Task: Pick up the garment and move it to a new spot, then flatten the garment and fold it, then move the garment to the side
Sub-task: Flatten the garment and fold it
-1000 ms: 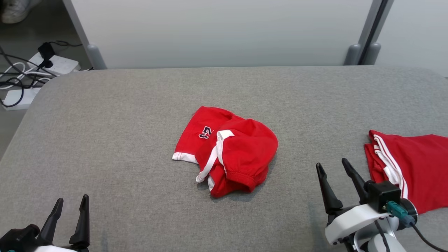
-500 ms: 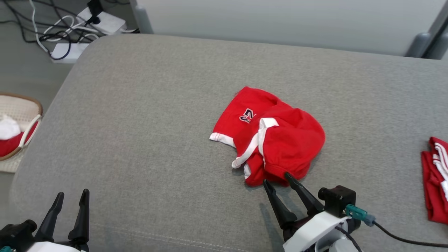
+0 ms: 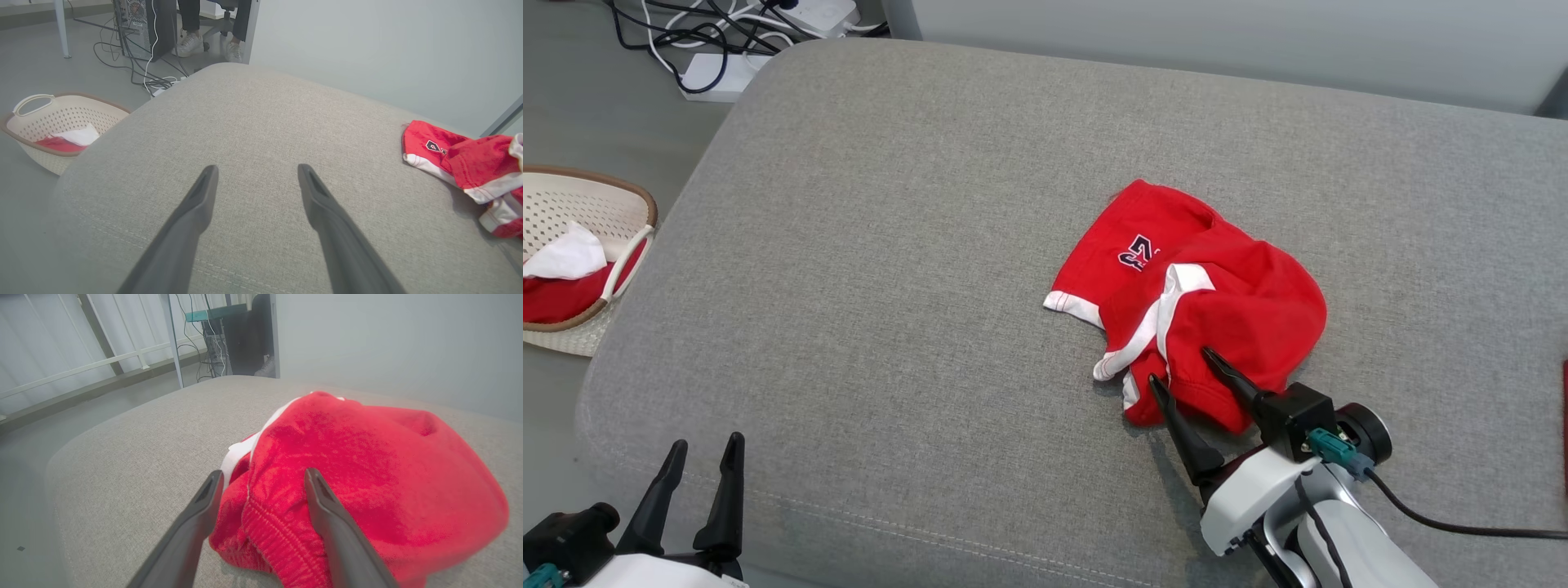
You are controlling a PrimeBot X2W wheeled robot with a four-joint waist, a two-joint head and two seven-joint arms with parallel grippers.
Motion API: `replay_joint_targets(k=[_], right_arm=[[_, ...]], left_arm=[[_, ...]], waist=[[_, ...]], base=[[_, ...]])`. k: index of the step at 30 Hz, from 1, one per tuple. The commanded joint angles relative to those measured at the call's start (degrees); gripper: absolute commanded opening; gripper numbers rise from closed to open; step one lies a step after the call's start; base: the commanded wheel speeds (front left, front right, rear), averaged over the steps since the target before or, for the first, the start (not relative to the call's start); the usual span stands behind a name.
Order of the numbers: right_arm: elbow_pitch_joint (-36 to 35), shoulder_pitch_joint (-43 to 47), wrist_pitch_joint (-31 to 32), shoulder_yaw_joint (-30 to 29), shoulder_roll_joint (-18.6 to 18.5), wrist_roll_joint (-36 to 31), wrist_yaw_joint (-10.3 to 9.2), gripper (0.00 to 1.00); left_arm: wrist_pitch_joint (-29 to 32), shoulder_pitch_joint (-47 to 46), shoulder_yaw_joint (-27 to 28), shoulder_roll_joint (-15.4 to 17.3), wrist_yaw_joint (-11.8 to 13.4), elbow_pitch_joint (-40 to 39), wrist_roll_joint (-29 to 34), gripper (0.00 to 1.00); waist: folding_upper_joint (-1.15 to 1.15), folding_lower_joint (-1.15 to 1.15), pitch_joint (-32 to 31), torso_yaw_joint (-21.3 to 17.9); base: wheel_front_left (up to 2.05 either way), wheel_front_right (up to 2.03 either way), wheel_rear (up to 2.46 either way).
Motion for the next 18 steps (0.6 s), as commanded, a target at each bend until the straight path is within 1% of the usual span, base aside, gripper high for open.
replay_joint_targets(k=[1, 2, 3, 6, 10, 14, 18], right_arm=[[-0.1, -1.5, 0.5, 0.9, 0.7, -1.1, 0.08, 1.00], [0.2, -1.7, 1.3, 0.7, 0.7, -1.5, 0.08, 0.90], [-0.8, -2.6, 1.5, -0.3, 0.7, -1.3, 0.08, 0.00], [-2.8, -3.6, 0.3, -3.1, 0.7, -0.8, 0.08, 0.00], [-4.3, -5.1, -0.3, -10.3, 0.7, -3.1, 0.08, 0.00], [-3.7, -7.7, 0.5, -20.0, 0.7, -9.3, 0.08, 0.00], [-1.2, -10.2, 4.3, -31.9, 0.7, -16.9, 0.08, 0.00]], left_arm=[[-0.6, -3.1, 1.8, 1.9, 0.0, -0.8, -0.7, 1.00], [-0.6, -3.2, 1.6, 1.9, 0.0, -0.8, -0.8, 1.00], [-0.6, -3.4, 1.3, 2.0, 0.0, -1.2, -1.3, 1.00], [-0.6, -3.3, 1.6, 2.3, 0.0, -1.7, -1.6, 1.00], [-0.6, -2.9, 1.7, 2.7, 0.0, -2.0, -2.2, 1.00], [-0.6, -3.1, 0.9, 2.9, 0.0, -2.4, -2.6, 1.00], [-0.6, -3.8, -0.3, 3.3, 0.0, -3.3, -3.1, 1.00]], waist=[[0.00, 0.00, 0.1, 0.2], [0.00, 0.00, 0.2, 0.3], [0.00, 0.00, 0.7, 0.4], [0.00, 0.00, 1.3, 0.0], [0.00, 0.00, 1.9, -0.9], [0.00, 0.00, 2.6, -1.4], [0.00, 0.00, 3.9, -1.2]], base=[[0.00, 0.00, 0.00], [0.00, 0.00, 0.00], [0.00, 0.00, 0.00], [0.00, 0.00, 0.00], [0.00, 0.00, 0.00], [0.00, 0.00, 0.00], [0.00, 0.00, 0.00]])
